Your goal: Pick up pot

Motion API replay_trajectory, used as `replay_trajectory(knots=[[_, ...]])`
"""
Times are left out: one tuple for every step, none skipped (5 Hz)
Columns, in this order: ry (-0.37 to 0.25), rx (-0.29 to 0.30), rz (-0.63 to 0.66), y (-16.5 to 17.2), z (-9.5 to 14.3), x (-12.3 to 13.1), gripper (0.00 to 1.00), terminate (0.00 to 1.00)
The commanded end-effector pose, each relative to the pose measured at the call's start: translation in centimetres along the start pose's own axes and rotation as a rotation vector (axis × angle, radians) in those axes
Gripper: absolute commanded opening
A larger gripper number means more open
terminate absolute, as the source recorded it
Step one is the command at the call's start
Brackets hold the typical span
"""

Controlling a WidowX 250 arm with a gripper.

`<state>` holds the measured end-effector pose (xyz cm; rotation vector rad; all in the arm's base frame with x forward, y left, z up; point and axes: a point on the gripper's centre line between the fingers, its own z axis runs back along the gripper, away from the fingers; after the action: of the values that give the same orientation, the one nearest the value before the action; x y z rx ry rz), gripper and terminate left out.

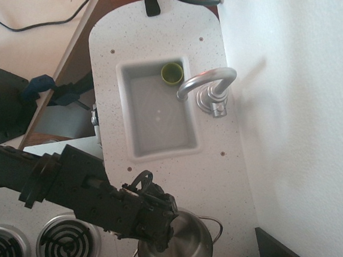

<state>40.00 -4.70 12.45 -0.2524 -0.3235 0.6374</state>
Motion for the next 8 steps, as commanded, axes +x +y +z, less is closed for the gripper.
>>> replay_trajectory(knots=[[0.000,0.000,0.000,0.0,0.0,0.0,1.00,0.00],[0.012,-0.078,0.081,-0.3,-0.4,0.5,1.00,0.00],[0.008,-0.095,0.101,-0.6,-1.3,0.9,1.00,0.00],[0.018,-0.098,0.116,-0.9,-2.3,0.9,1.00,0.00],[0.035,0.031,0.163,-0.4,-3.2,0.7,1.00,0.00],[0.019,0.244,0.211,-0.5,-3.3,0.4,1.00,0.00],[0.032,0.286,0.213,-0.2,-3.4,0.4,1.00,0.00],[0.041,0.246,0.190,0.2,-3.6,0.3,1.00,0.00]])
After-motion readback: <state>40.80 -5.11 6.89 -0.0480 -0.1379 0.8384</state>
